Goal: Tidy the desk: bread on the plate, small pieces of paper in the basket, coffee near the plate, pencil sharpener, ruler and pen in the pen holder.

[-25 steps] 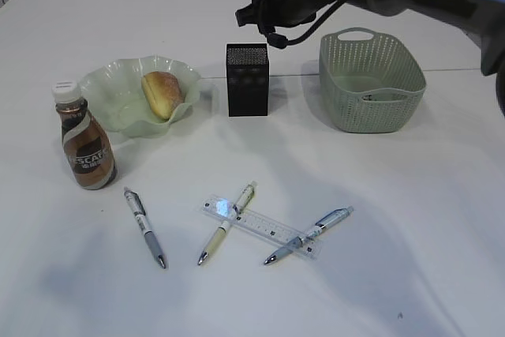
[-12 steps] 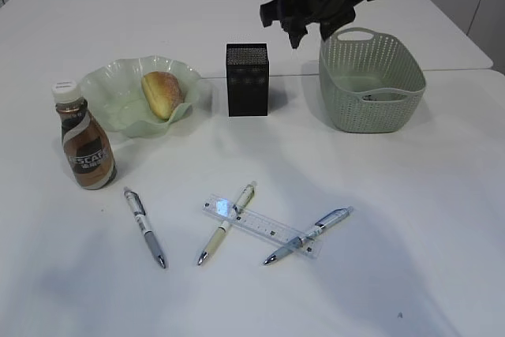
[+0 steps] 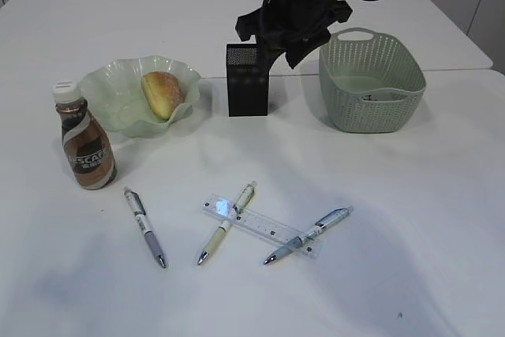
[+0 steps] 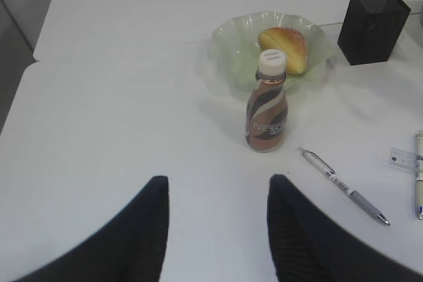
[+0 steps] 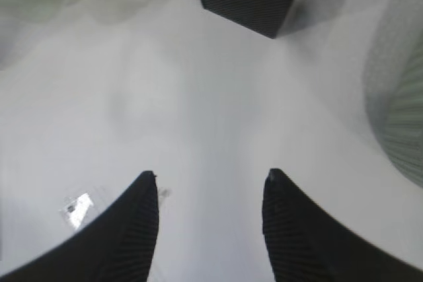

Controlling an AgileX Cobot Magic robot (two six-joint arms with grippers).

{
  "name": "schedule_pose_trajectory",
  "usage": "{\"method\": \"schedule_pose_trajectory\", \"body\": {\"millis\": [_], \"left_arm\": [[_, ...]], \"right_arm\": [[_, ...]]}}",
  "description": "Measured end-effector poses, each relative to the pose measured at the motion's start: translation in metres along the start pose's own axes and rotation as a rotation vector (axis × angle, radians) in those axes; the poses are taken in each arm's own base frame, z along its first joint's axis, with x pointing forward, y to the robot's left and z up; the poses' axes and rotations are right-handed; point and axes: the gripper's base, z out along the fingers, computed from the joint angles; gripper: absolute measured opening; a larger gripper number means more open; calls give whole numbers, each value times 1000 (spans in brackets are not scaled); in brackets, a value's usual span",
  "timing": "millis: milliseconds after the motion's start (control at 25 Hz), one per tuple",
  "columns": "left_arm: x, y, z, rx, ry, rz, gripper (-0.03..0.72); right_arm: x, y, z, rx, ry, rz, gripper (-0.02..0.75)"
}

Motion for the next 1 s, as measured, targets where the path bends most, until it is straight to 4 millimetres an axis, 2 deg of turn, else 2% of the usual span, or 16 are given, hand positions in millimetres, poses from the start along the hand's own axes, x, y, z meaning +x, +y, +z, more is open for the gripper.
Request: {"method": "schedule_pose_trajectory", "body": {"millis": [120,200,360,480,520,560,640,680,720,1000], "left_arm": [[2,0,0,0,21,-3,341],[3,0,0,0,30,-4,341],[3,0,0,-1,34,-4,341],[3,0,0,-1,34,-4,341],[3,0,0,-1,34,-4,341],[3,0,0,-1,34,-4,341],[3,0,0,-1,36,-4,341],[3,0,0,-1,36,-4,341],[3,0,0,-1,36,-4,341],[3,0,0,-1,36,-4,341]], "right_arm": [[2,3,-3,-13,3,-19,407],[16,5,-7,-25,47,-71,407],[31,8,-14,-34,83,-142,407],[41,15,-19,-56,101,-264,407],[50,29,-20,-102,120,-306,407],[59,40,-15,-137,149,-359,407],[59,40,-15,-137,149,-359,407],[74,54,-2,-166,212,-408,407],[81,58,4,-173,244,-420,407],[86,61,11,-204,260,-414,407]]}}
